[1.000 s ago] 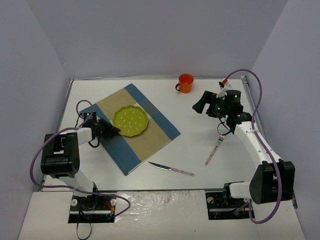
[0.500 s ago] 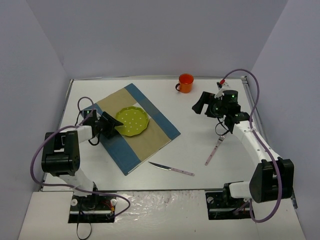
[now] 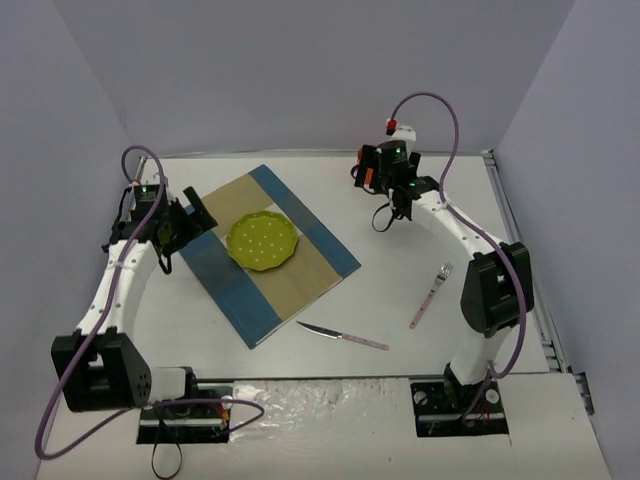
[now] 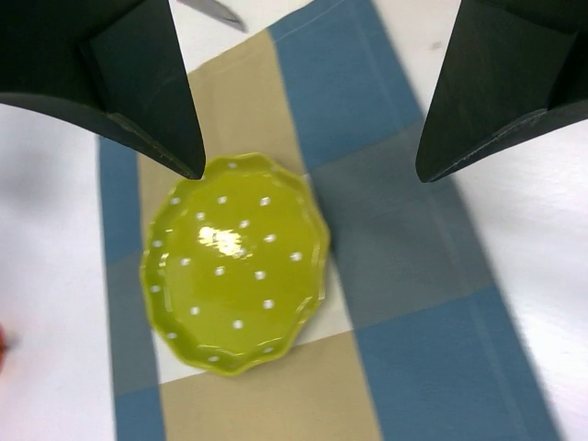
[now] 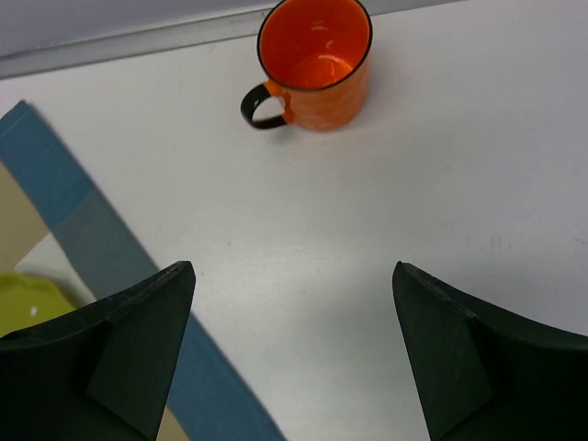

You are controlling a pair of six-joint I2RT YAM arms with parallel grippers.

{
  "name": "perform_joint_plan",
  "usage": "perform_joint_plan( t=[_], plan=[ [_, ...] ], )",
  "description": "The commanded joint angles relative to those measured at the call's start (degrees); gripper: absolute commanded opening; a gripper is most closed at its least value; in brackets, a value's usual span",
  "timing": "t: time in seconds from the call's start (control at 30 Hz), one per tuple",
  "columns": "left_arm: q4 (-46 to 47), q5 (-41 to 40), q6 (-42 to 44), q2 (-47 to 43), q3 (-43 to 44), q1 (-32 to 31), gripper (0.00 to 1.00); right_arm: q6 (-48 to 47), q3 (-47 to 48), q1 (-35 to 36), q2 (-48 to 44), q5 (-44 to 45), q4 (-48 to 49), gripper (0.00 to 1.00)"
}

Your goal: Set the dinner table for one person

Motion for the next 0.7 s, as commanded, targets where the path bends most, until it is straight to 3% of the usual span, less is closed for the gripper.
perform_joint_plan(
  t=[0.0,0.33,0.67],
  plan=[
    [-10.34,-9.16,10.54,-5.45,0.27,0.4,0.97,2.63,11.02,1.27,9.69,12.42,2.67,0.84],
    [-10.8,-8.47,11.08,-9.86,-5.52,0.32,0.97,4.08,31.63,3.82,29.43,20.32,2.62,0.69],
    [-9.72,-7.73,10.49,-11.17,-8.6,0.31,0.97,5.8,40.76,3.91,39.5,25.16,2.79,0.58]
  ],
)
